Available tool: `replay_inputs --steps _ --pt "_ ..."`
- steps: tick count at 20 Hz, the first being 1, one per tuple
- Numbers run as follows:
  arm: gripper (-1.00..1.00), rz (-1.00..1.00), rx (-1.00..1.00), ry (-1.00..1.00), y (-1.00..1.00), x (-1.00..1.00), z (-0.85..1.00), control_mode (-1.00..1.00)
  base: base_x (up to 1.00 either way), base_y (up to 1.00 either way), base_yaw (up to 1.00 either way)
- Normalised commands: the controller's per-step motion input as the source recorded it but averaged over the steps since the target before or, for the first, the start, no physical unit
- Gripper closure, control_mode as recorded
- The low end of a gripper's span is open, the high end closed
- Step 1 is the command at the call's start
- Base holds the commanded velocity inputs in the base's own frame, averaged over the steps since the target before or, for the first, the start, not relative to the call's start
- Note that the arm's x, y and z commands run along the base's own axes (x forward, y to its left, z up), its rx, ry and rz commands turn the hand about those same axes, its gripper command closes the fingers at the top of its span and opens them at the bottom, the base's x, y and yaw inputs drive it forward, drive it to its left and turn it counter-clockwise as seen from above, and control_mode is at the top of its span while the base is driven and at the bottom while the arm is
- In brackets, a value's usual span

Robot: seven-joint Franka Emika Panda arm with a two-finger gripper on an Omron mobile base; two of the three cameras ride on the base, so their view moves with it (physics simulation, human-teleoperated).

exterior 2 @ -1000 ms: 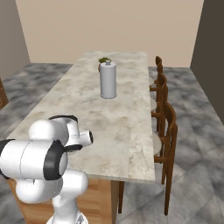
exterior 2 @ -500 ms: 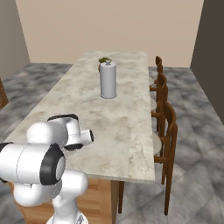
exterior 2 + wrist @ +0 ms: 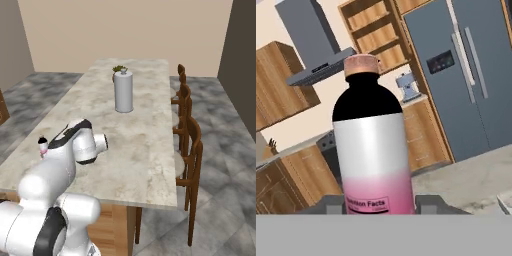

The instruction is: Pick the bottled drink, milk, bottled drink from the counter and place them in the open cabinet.

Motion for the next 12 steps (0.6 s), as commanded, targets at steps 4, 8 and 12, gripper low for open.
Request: replay_inputs --steps 4,8,12 --pt "1.00 -0.03 0.07 -0.21 -0.02 -0.51 0.88 -1.00 0.00 0.00 0.00" --pt "1.00 0.00 0.05 -0.12 -0.06 -0.19 0.24 -1.00 0.00 0.00 0.00" --pt "1.00 0.00 0.00 0.00 0.00 -0.31 -0.01 -1.00 0.00 0.00 0.00"
